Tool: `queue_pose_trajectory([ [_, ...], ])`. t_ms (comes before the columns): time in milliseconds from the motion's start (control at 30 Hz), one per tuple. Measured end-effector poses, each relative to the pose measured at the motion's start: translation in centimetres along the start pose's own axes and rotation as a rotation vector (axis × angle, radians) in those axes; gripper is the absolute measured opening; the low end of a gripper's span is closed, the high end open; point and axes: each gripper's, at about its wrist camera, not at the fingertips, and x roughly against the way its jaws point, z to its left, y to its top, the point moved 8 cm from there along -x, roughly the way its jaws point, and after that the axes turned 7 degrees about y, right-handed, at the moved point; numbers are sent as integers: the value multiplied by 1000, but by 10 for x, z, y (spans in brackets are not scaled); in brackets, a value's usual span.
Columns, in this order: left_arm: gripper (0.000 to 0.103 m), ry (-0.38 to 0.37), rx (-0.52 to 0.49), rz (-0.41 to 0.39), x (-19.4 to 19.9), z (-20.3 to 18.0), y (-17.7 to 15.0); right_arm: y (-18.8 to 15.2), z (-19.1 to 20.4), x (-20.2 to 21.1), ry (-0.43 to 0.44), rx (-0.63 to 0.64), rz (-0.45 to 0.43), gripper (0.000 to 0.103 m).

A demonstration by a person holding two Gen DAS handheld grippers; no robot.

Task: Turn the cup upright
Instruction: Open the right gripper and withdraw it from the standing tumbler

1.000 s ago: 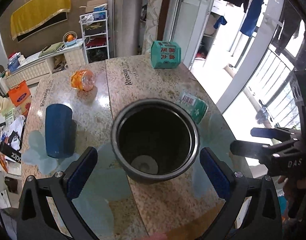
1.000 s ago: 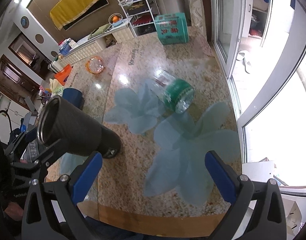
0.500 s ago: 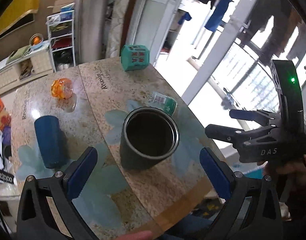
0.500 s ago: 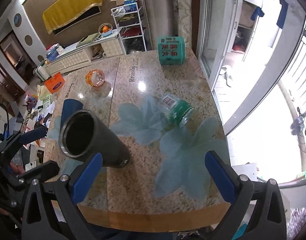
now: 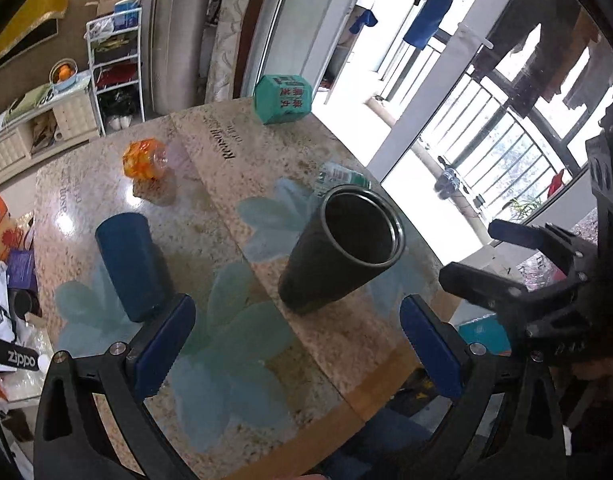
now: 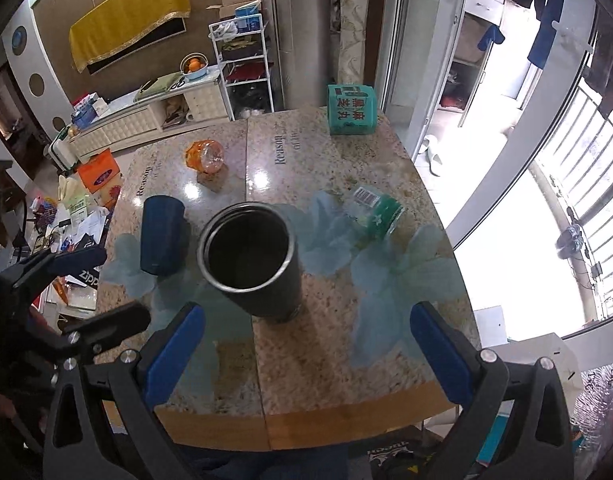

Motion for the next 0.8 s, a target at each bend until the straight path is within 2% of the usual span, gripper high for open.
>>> queue_pose_trajectory([
  [300, 103, 5, 22, 2, 2, 16, -3, -1, 8, -1, -32, 14, -16, 103],
  [633, 103, 23, 12, 37, -8, 10, -11, -2, 8, 1, -15, 23, -20, 103],
  [800, 103, 31, 12, 12, -2, 8, -8, -3, 9, 3, -4, 23, -24, 103],
])
